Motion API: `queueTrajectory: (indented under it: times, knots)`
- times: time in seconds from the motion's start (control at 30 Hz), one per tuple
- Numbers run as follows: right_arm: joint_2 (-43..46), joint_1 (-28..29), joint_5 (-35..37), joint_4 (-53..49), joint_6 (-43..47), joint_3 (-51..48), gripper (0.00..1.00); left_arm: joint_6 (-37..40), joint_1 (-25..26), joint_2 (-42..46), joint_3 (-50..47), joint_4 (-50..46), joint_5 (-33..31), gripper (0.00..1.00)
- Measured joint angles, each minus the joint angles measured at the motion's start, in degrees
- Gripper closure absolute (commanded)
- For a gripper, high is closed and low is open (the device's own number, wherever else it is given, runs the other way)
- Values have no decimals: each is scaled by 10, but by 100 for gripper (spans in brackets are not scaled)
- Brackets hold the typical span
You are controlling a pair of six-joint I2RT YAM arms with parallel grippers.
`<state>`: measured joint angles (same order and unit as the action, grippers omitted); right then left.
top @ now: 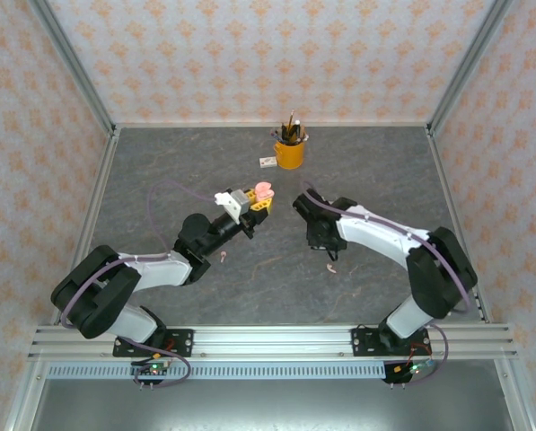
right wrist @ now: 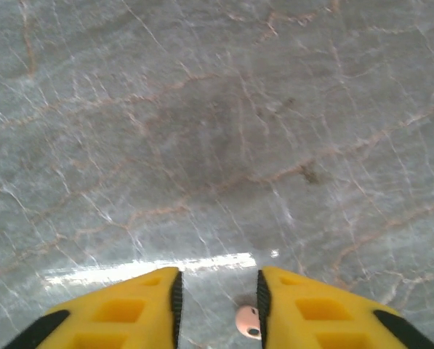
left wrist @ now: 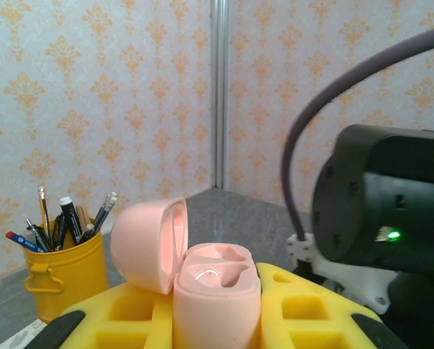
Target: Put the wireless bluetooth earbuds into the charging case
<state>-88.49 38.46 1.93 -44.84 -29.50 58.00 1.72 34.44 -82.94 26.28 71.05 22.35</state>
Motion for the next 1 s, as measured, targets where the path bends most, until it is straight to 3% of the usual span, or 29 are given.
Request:
queueTrajectory:
  times: [0.13,0.4,1.0]
  knots:
    - [31,0,-13,-4,0,-48,55,-4,0,-2,0,0,2,100]
    - [39,0,-50,-5,24,-88,55,-9,0,-6,5,0,17,100]
    - [-19,-26,-87,33,72,-89,69,-17,0,-6,14,-10,28,100]
